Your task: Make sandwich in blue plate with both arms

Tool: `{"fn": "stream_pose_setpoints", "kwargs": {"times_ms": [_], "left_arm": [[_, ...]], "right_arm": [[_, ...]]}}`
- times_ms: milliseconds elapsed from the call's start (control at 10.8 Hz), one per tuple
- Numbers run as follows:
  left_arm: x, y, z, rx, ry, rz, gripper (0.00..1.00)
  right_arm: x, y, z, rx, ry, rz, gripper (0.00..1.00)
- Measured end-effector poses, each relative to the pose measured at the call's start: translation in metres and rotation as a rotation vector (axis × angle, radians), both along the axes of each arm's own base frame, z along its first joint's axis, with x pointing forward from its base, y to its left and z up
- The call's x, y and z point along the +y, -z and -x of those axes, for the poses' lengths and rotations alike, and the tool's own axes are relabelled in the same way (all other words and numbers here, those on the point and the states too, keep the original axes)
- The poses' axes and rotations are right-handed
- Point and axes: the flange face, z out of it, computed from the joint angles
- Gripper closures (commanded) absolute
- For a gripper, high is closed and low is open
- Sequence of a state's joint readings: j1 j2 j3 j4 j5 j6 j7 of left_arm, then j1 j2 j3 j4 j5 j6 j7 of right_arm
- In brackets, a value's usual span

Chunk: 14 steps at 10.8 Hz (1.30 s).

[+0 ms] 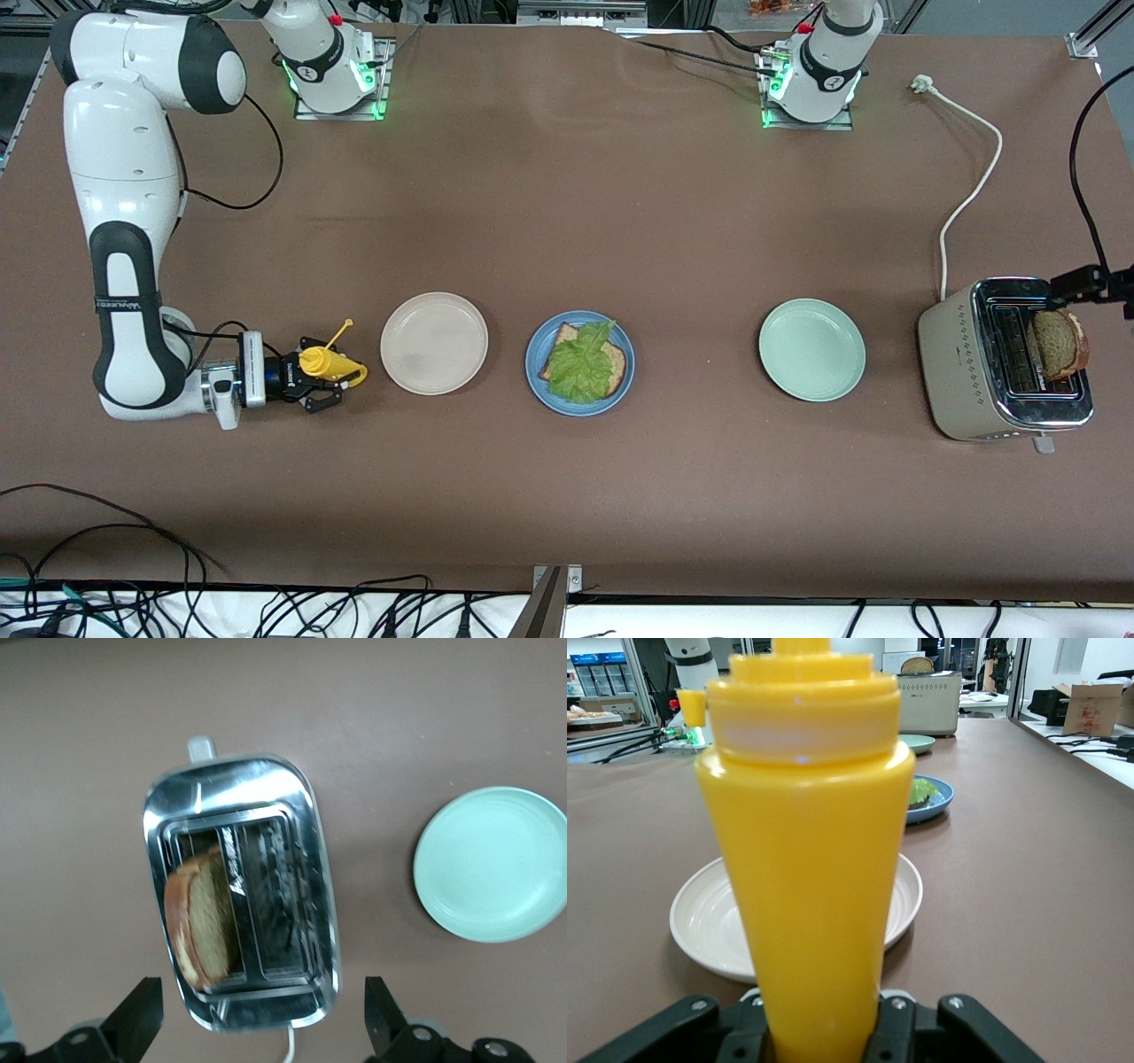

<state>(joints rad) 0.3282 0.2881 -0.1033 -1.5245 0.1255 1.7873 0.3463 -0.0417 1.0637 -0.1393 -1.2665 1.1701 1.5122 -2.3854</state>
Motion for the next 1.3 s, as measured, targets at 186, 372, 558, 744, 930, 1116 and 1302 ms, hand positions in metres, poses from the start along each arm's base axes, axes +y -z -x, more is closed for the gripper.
{"fn": "stream_pose_setpoints", "kwargs": {"times_ms": [186,372,558,744,930,1116,1302], "left_arm": [[0.017,0.033,-0.016,-0.034,0.018,0.001,0.00],[0.029,0.061,-0.026,-0.049,0.045,0.005,0.00],[0.043,0.085,-0.031,-0.056,0.046,0.009,0.00],[0.052,0.097,-0.034,-0.067,0.041,0.008,0.00],[0.078,0.112,-0.023,-0.040,-0.008,0.030,0.17],[0.092,0.125,-0.014,-0.020,-0.059,0.085,0.56],[0.086,0.128,-0.014,-0.005,-0.066,0.101,0.81]], "right_arm": [[-0.001,0.010,0.003,-0.007,-0.001,0.000,0.80],[-0.002,0.023,0.007,0.008,-0.001,-0.002,0.45],[-0.002,0.029,0.009,0.014,0.003,-0.008,0.00],[-0.001,0.029,0.009,0.015,0.003,-0.009,0.00],[-0.002,0.026,0.006,0.021,0.008,-0.005,0.00],[-0.012,0.016,-0.002,0.015,0.023,0.021,0.00],[-0.040,-0.004,-0.014,-0.016,0.043,0.083,0.00]]}}
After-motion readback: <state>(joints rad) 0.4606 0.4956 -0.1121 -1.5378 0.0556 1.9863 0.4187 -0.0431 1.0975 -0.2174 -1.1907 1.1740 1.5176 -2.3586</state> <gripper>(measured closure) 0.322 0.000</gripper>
